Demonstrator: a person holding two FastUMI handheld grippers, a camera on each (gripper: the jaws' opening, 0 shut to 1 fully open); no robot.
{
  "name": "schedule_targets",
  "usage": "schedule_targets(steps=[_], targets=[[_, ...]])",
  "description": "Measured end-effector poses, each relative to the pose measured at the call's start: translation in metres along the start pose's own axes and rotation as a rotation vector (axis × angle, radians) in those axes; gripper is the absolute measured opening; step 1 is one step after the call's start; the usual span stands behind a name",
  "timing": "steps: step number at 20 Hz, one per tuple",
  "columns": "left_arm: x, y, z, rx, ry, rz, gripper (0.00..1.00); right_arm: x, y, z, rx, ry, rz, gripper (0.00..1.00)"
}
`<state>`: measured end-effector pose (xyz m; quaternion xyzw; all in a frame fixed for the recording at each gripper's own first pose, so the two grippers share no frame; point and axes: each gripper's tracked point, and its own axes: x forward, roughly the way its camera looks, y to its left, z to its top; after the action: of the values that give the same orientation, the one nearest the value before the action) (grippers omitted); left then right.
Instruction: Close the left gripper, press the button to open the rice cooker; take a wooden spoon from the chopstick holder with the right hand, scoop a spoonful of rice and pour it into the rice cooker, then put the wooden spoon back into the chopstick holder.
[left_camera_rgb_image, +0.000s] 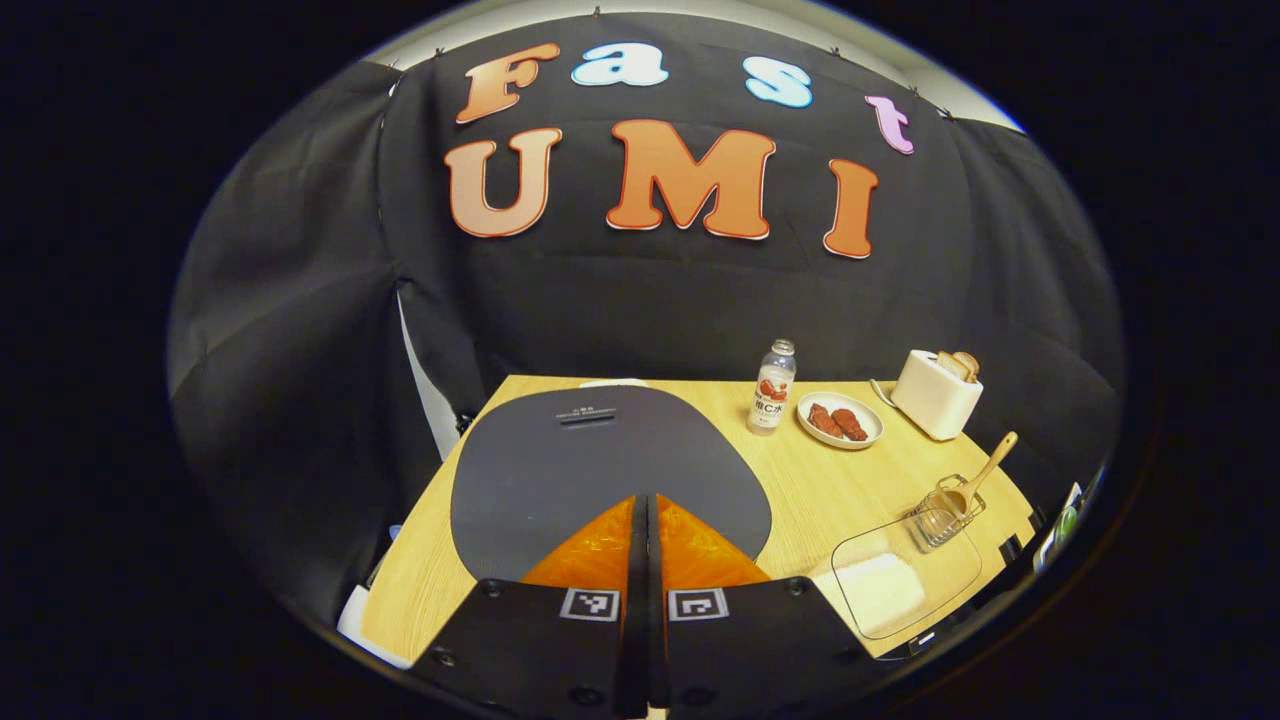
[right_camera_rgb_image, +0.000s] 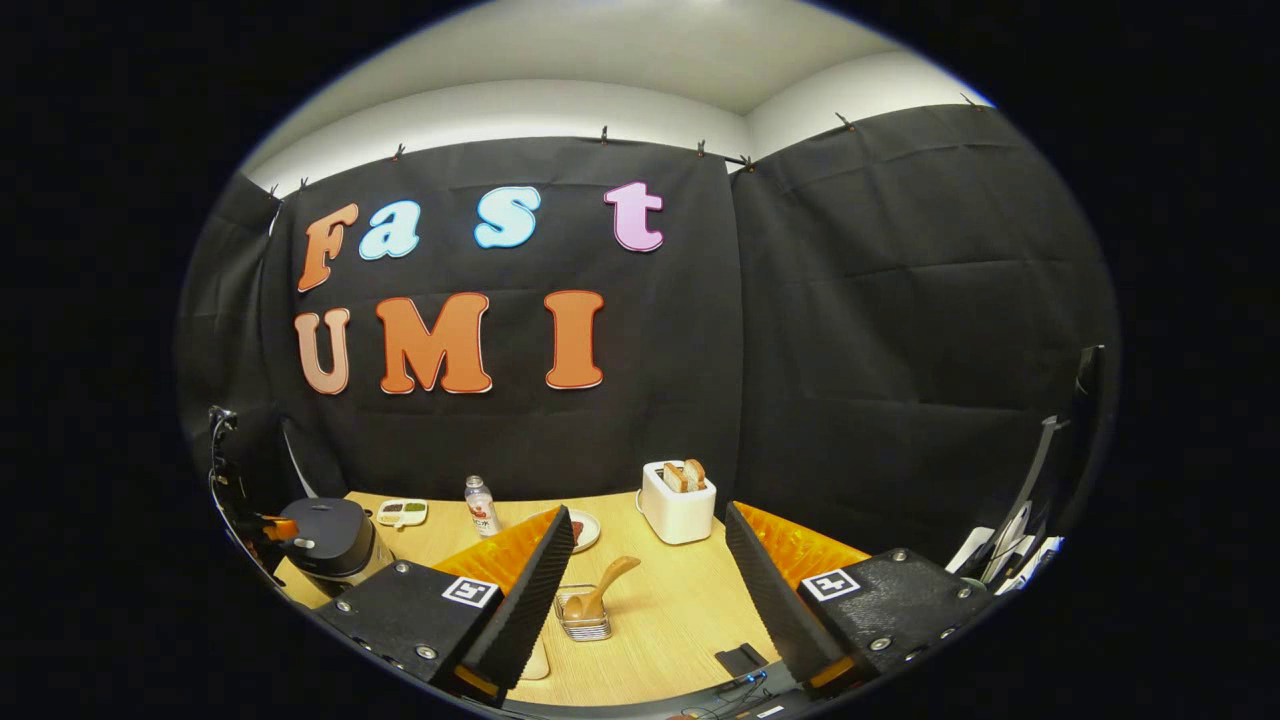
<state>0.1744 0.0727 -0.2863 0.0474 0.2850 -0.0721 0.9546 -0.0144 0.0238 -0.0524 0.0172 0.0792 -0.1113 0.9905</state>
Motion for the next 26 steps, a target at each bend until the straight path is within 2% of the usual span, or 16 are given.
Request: schedule_targets(steps=[6, 7, 9, 11, 12, 14, 17, 20, 21, 22, 23, 26], targets=[[0.003, -0.005, -0.019, 0.003, 0.022, -0.021, 0.05, 0.004, 0.005, -0.013, 0.024, 0.036, 0.014, 0.94], [0.004, -0.005, -0.025, 0.017, 0.048, -0.023, 0.01, 0.005, 0.005, -0.014, 0.023, 0.041, 0.015, 0.94], [0.005, -0.005, -0.029, 0.051, 0.087, -0.048, 0.04, 0.007, 0.005, -0.016, 0.027, 0.047, 0.019, 0.95], [0.011, -0.006, -0.031, 0.036, 0.116, -0.084, 0.05, 0.008, 0.007, -0.020, 0.033, 0.055, 0.027, 0.95], [0.001, -0.005, -0.031, 0.031, 0.157, -0.091, 0.02, 0.008, 0.008, -0.021, 0.035, 0.057, 0.031, 0.95], [0.007, -0.005, -0.034, 0.015, 0.158, -0.107, 0.05, 0.007, 0.008, -0.023, 0.035, 0.061, 0.037, 0.95], [0.008, -0.002, -0.028, 0.040, 0.116, -0.072, 0.05, 0.005, 0.004, -0.021, 0.024, 0.051, 0.033, 0.95], [-0.006, 0.002, -0.009, 0.057, 0.066, 0.013, 0.04, -0.002, -0.008, -0.016, 0.020, 0.035, 0.020, 0.95], [-0.015, 0.000, 0.018, 0.059, -0.012, 0.031, 0.05, -0.003, -0.013, -0.014, 0.023, 0.026, 0.012, 0.95], [-0.025, -0.001, 0.044, 0.055, -0.074, 0.039, 0.02, -0.004, -0.018, -0.013, 0.027, 0.020, 0.002, 1.00], [-0.040, -0.002, 0.073, 0.045, -0.142, 0.045, 0.04, -0.004, -0.021, -0.014, 0.034, 0.019, -0.004, 0.95], [-0.084, -0.009, 0.126, -0.001, -0.268, 0.023, 0.04, -0.007, -0.027, -0.018, 0.053, 0.015, -0.014, 0.95]])
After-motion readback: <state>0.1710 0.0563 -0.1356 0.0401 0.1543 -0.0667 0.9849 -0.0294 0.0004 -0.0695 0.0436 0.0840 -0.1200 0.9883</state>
